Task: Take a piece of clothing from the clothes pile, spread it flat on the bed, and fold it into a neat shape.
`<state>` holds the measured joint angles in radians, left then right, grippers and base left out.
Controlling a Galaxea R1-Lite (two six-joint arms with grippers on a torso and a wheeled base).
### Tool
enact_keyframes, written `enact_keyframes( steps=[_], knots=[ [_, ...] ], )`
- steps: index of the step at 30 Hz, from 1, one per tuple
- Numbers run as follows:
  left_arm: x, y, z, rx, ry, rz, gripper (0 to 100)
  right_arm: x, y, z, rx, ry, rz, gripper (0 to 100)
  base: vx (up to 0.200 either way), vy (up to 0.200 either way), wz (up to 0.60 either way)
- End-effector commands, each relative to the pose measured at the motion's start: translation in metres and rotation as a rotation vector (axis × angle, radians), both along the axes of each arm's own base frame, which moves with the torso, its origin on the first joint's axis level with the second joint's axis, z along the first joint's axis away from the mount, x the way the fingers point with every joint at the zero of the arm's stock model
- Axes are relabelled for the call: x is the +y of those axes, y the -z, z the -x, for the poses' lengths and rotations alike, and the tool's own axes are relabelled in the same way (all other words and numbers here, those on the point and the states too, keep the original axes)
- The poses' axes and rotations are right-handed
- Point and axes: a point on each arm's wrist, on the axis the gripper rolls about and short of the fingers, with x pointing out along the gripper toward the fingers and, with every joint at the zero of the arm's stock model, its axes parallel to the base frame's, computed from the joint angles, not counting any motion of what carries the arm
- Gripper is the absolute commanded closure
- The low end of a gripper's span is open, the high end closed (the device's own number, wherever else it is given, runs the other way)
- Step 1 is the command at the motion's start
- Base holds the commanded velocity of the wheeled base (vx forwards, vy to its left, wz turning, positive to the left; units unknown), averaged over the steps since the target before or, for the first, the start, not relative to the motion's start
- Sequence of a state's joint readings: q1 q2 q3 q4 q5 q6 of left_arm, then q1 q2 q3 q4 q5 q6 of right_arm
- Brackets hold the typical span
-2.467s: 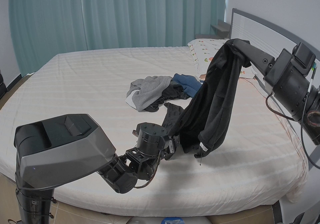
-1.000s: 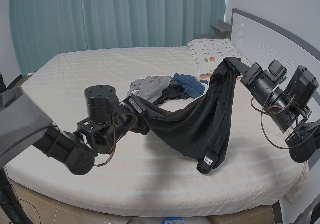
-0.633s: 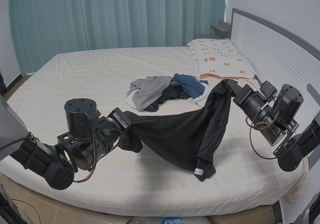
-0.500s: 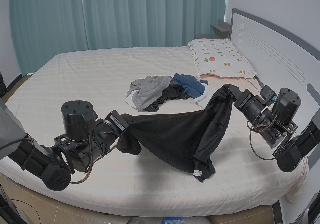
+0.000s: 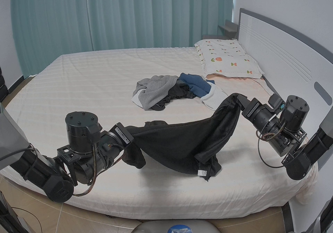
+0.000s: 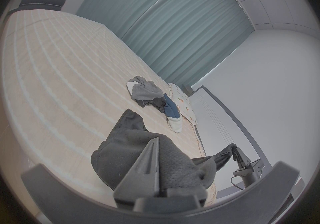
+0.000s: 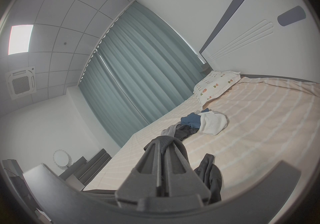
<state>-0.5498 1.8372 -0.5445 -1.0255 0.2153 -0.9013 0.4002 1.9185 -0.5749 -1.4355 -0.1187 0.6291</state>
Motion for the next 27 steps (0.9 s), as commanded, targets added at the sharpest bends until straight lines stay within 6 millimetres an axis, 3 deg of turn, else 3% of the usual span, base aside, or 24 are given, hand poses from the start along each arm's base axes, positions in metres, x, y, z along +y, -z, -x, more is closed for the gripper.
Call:
enact_keyframes(
  steps=[1, 7, 16, 27],
  knots=[
    [0.001, 0.005, -0.009, 0.009, -0.022, -0.004, 100, 0.000, -0.003, 0.001, -0.010, -0.001, -0.004, 100, 0.000, 0.000, 0.00],
    [0.012, 0.007, -0.018, 0.013, -0.069, -0.002, 100, 0.003, 0.008, -0.004, 0.020, -0.002, 0.008, 100, 0.000, 0.000, 0.00],
    [0.016, 0.005, -0.023, 0.002, -0.086, 0.004, 100, 0.007, 0.014, -0.007, 0.035, 0.004, 0.016, 100, 0.000, 0.200, 0.00],
    [0.019, 0.001, -0.024, -0.009, -0.098, 0.008, 100, 0.006, 0.004, -0.011, -0.052, 0.010, -0.027, 100, 0.000, 0.200, 0.00]
  ],
)
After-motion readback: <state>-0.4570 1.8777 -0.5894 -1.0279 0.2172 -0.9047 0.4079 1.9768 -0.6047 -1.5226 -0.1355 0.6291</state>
